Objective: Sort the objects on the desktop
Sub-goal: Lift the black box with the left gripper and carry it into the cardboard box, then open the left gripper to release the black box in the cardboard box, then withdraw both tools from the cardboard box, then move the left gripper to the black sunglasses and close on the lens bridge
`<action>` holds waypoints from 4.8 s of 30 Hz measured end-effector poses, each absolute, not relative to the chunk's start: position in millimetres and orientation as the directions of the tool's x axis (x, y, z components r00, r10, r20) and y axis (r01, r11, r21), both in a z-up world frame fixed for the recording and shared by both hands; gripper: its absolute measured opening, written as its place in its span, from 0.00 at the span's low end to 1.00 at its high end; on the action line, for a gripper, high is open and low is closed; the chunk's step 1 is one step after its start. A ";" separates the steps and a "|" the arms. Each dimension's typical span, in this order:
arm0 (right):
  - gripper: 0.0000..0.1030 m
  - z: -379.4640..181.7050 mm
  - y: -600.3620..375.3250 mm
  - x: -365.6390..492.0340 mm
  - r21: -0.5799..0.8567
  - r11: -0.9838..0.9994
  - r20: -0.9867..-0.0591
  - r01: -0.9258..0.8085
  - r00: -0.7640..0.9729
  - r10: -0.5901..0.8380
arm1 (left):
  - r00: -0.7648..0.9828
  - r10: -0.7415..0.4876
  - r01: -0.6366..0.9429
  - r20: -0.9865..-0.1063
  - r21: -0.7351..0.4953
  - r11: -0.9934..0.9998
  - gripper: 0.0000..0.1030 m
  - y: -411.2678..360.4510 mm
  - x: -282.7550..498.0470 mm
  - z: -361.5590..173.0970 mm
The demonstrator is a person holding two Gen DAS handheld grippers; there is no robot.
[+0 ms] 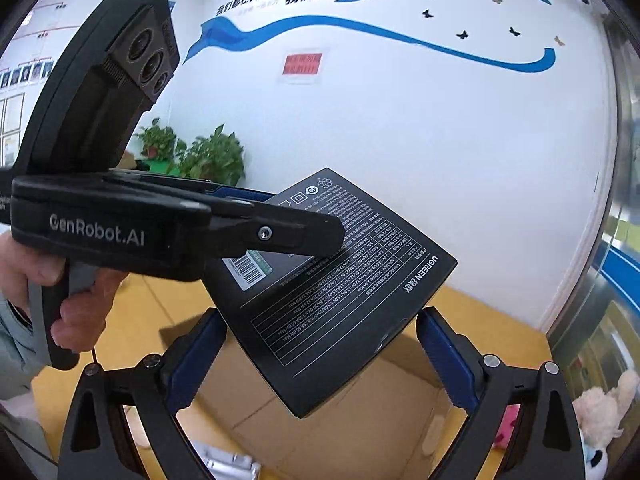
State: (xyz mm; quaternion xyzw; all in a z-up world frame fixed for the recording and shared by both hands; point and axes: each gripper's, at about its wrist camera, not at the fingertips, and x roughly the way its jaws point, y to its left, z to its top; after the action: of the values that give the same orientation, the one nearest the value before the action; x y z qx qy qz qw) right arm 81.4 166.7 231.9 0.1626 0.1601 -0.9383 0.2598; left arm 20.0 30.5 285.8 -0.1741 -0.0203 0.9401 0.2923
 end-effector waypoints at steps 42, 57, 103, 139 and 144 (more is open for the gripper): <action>0.91 -1.6 214.5 -232.6 0.154 -0.759 -0.859 0.633 -0.293 -0.419 | -0.365 0.450 -0.250 -0.815 -0.380 -0.891 0.52 76.5 -257.7 42.5; 0.89 2.9 245.8 -206.3 0.084 -0.876 -0.865 0.474 -0.402 -0.300 | -0.418 0.398 -0.287 -0.817 -0.297 -0.911 0.48 73.9 -221.9 66.8; 1.00 96.2 213.7 135.7 -0.026 -0.960 -0.559 0.280 -0.800 -0.218 | -0.819 0.305 -0.303 -0.486 -0.087 -0.949 0.79 26.1 115.9 138.8; 1.00 -54.5 297.0 66.8 0.194 -0.868 -0.794 0.457 -0.447 -0.412 | -0.643 0.342 -0.290 -0.685 -0.195 -0.937 0.79 -5.9 117.2 42.2; 1.00 -48.8 268.6 103.8 0.213 -0.807 -0.801 0.550 -0.375 -0.467 | -0.632 0.348 -0.290 -0.692 -0.205 -0.935 0.79 -8.1 115.0 39.1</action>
State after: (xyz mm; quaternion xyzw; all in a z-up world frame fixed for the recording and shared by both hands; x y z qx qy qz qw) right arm 103.8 268.6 -48.8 0.4671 0.0444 -0.8279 0.3072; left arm 115.0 -8.1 39.1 -0.3907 -0.0369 0.9027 0.1767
